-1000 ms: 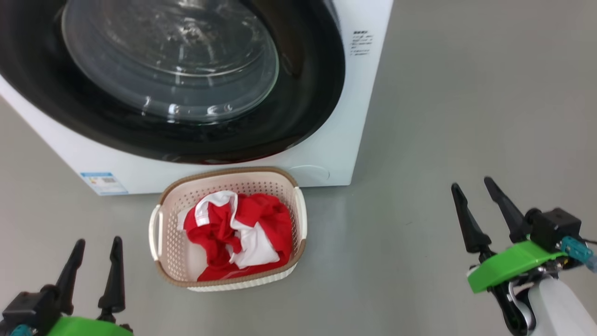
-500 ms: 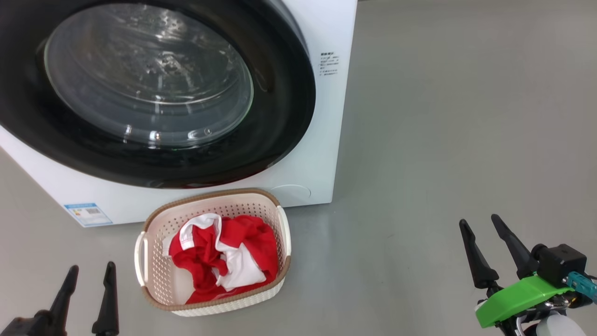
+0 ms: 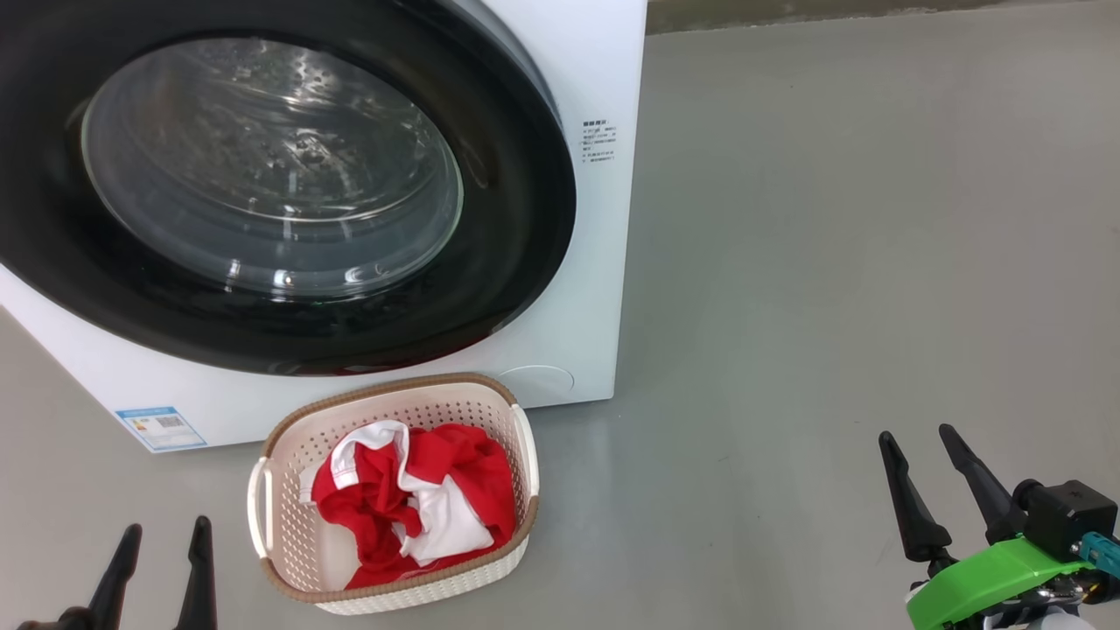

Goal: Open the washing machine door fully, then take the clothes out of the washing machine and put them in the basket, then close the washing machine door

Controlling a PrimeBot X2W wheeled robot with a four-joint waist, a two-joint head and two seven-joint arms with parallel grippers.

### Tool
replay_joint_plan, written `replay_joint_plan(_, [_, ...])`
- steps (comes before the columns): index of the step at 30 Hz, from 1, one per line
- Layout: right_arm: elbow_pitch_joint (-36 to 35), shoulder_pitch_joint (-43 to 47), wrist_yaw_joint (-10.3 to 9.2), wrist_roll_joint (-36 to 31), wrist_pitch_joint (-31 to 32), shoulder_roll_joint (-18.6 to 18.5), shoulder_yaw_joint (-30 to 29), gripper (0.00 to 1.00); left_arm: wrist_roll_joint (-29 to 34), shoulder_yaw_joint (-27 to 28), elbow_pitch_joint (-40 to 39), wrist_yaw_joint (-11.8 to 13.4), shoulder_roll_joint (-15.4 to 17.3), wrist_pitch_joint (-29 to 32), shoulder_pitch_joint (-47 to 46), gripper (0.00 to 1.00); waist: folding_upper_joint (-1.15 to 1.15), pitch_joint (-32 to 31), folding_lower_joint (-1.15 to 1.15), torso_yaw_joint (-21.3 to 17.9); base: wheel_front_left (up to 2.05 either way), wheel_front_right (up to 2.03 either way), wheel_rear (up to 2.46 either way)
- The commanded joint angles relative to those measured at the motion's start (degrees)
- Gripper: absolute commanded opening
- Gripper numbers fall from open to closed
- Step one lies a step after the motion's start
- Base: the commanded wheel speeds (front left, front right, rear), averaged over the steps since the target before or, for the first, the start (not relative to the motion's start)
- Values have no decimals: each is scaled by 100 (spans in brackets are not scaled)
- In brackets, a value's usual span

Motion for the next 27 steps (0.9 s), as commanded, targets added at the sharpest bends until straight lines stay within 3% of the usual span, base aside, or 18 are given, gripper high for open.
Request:
replay_joint_plan(1, [-163,5,-12,-9,-27,-107,99,100,50,225,-152,-17,118,-46,-96,100,0,1,0,3,0,0,0])
replay_joint_plan(23, [-225,-37,-12,-44,-27,-104,102,100,57,274,-222,-17,75,-46,-120,100,0,70,0,41,0,0,0])
replay_joint_plan(24, [-75,46,0,-3,0,1,-12,0,43,58,-80,0,-35,1,36,0,0,70,0,41,0,0,0])
replay_joint_plan(27, [101,83,0,1,8,93,6,0,38,17,88,1,-166,37,61,0,0,74,0,42,0,0,0])
